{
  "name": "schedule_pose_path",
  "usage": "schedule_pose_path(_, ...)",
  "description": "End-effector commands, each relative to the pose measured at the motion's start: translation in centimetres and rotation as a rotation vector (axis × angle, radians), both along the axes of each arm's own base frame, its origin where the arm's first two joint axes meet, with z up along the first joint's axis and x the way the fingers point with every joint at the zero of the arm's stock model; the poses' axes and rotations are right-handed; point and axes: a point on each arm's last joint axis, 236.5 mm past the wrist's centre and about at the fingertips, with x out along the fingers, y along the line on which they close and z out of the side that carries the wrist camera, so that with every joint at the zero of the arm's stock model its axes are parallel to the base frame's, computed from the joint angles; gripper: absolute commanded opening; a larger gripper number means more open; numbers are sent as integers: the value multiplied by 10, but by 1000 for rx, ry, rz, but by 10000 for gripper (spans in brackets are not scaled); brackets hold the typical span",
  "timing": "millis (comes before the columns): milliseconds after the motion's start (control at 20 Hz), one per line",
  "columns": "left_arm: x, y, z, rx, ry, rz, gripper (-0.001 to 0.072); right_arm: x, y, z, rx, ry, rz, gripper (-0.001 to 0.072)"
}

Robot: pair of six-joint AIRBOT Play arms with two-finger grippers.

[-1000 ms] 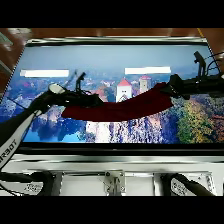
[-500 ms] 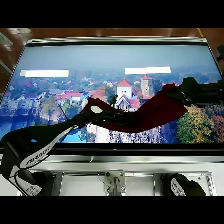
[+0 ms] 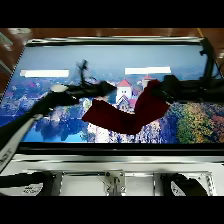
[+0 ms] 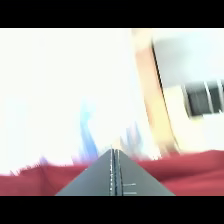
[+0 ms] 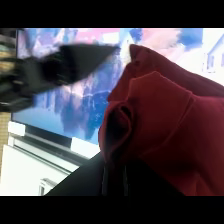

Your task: Fold the shirts.

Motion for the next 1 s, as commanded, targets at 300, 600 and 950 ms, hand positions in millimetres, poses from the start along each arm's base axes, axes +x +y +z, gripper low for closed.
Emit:
schedule_pose_path(300, -69, 235, 235, 101, -579, 443, 34, 78, 205, -167, 50, 51, 9, 94)
schedule_pose_path(600, -123, 218, 225, 272, -623, 326, 35, 83, 229, -215, 171, 220, -43, 695)
schedule_pose_path(950, -117, 226, 208, 338, -579, 335, 35, 21, -22, -222, -551, 470, 112, 696)
